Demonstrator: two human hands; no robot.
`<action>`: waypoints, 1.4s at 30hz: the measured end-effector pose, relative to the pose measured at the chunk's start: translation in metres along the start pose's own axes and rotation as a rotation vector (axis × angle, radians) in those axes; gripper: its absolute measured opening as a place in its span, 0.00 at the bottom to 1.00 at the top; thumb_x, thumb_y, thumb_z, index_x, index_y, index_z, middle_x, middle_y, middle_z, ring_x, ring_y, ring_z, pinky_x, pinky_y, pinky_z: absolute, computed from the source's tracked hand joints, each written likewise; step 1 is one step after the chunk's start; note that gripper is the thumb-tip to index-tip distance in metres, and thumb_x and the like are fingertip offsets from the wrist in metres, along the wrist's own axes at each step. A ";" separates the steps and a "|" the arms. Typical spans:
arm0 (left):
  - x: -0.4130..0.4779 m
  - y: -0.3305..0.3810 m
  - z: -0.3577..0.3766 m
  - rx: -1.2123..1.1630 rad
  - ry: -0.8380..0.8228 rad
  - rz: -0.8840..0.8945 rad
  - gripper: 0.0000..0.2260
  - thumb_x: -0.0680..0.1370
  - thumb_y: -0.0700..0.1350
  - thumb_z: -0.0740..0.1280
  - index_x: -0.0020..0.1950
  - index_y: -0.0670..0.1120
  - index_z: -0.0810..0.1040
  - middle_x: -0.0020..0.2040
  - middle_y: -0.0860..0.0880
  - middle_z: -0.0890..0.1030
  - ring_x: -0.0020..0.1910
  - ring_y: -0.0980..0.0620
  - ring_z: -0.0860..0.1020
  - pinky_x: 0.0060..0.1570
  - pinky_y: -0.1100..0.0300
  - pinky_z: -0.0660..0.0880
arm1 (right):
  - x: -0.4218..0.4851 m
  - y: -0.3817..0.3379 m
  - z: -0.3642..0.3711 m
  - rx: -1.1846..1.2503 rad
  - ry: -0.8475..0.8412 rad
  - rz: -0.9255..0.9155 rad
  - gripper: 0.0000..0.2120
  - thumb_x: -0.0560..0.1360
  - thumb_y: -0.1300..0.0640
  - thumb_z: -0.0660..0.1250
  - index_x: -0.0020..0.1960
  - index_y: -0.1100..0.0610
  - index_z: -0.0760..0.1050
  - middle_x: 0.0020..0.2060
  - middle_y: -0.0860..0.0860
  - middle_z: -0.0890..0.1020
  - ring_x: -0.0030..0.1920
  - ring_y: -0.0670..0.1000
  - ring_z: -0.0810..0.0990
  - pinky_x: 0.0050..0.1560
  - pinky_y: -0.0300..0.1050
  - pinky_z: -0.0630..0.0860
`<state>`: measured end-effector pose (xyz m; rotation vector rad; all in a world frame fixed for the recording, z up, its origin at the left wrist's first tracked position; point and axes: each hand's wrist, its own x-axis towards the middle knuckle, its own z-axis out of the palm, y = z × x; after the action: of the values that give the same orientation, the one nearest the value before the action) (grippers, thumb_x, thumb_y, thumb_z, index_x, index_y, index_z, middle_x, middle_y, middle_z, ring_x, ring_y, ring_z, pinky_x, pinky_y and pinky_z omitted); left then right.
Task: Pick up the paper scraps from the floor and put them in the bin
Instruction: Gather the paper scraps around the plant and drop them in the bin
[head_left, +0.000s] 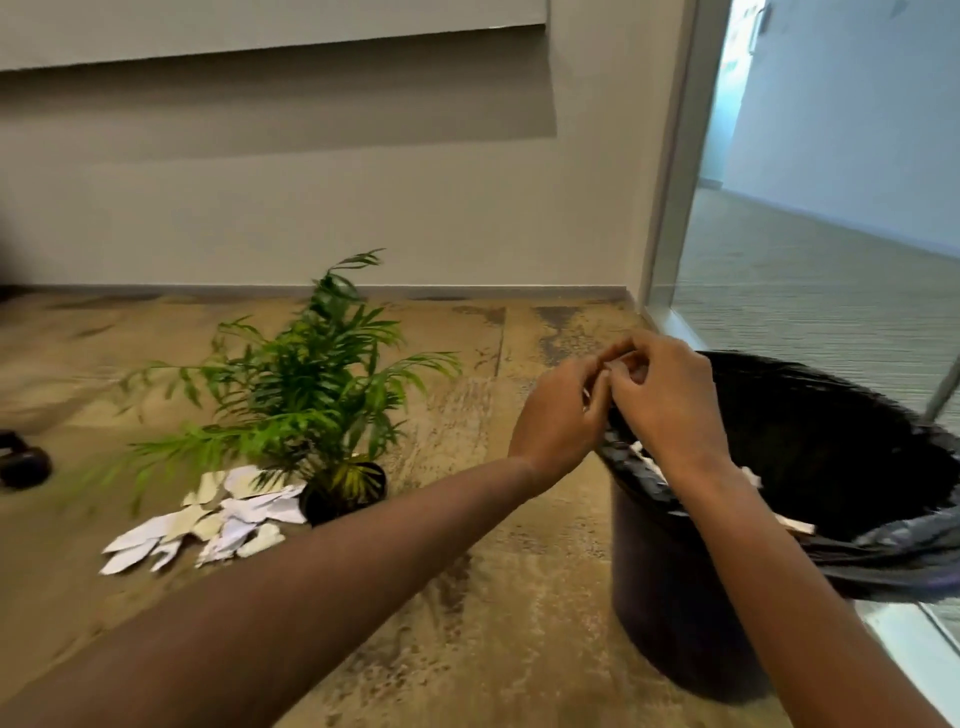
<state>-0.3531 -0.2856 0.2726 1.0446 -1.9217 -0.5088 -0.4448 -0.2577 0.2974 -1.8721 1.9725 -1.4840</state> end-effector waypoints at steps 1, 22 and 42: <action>-0.007 -0.013 -0.013 0.054 -0.015 0.034 0.11 0.81 0.42 0.58 0.58 0.39 0.76 0.51 0.41 0.80 0.45 0.47 0.76 0.44 0.54 0.73 | -0.005 -0.012 0.011 0.028 -0.017 -0.039 0.07 0.75 0.63 0.63 0.49 0.59 0.80 0.45 0.54 0.81 0.43 0.49 0.79 0.42 0.35 0.72; -0.170 -0.352 -0.213 0.926 -0.625 -0.531 0.31 0.76 0.60 0.61 0.74 0.47 0.57 0.73 0.42 0.61 0.71 0.42 0.63 0.65 0.50 0.66 | -0.184 -0.052 0.333 -0.178 -1.440 -0.044 0.20 0.76 0.60 0.64 0.68 0.59 0.69 0.65 0.56 0.74 0.64 0.52 0.73 0.57 0.35 0.68; -0.187 -0.427 -0.229 0.611 -0.391 -0.452 0.14 0.81 0.52 0.57 0.59 0.44 0.72 0.60 0.44 0.76 0.59 0.45 0.74 0.54 0.54 0.70 | -0.197 -0.075 0.416 -0.238 -1.053 -0.181 0.08 0.80 0.58 0.55 0.47 0.49 0.70 0.49 0.51 0.75 0.56 0.53 0.74 0.54 0.42 0.65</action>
<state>0.0911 -0.3613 0.0142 1.9157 -2.2530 -0.3942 -0.0834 -0.3310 0.0118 -2.2388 1.4733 -0.0995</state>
